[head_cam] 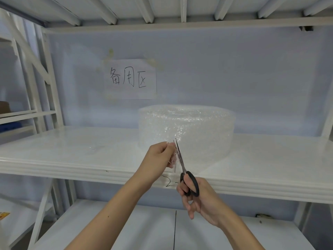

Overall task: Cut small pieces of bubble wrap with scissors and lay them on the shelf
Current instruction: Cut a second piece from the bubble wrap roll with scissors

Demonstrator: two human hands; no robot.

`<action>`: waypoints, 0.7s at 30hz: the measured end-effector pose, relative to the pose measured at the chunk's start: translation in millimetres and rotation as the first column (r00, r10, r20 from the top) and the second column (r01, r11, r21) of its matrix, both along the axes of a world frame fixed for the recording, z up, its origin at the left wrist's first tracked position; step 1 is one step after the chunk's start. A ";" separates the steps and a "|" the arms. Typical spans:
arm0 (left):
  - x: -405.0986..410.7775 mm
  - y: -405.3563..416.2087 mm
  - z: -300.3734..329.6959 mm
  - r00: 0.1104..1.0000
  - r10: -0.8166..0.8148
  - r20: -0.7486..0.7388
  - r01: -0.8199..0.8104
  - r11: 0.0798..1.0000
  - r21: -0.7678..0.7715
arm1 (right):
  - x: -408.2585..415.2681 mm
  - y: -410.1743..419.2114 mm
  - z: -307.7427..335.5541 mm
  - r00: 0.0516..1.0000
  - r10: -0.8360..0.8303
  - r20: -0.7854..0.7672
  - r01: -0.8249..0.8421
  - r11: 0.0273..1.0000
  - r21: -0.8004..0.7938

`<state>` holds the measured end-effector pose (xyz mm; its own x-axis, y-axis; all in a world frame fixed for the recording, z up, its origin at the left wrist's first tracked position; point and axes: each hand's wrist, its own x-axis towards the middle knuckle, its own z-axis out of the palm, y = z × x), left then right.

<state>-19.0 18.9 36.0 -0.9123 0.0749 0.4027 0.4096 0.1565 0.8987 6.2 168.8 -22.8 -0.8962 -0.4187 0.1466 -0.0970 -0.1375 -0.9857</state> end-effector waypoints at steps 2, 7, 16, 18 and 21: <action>0.8 0.4 -0.5 1.000 0.001 -0.021 -0.001 1.000 -0.010 | -1.3 0.2 5.6 1.000 -0.011 -0.008 0.011 1.000 0.018; 3.3 -0.3 -1.4 0.994 0.030 -0.106 -0.034 0.999 -0.034 | -4.9 0.0 10.6 1.000 0.002 -0.003 -0.002 1.000 0.020; 3.9 3.2 -8.6 0.986 0.027 -0.163 -0.036 0.998 -0.049 | -1.3 3.3 8.0 0.994 0.084 0.068 -0.083 0.996 -0.010; 4.6 3.3 -9.2 0.986 0.008 -0.167 -0.018 0.998 -0.058 | -2.8 2.4 13.1 0.995 0.083 0.062 -0.083 0.997 -0.007; 4.7 2.9 -9.7 0.986 -0.008 -0.166 -0.002 0.998 -0.057 | -6.0 0.4 20.7 0.996 0.072 0.045 -0.072 0.997 0.006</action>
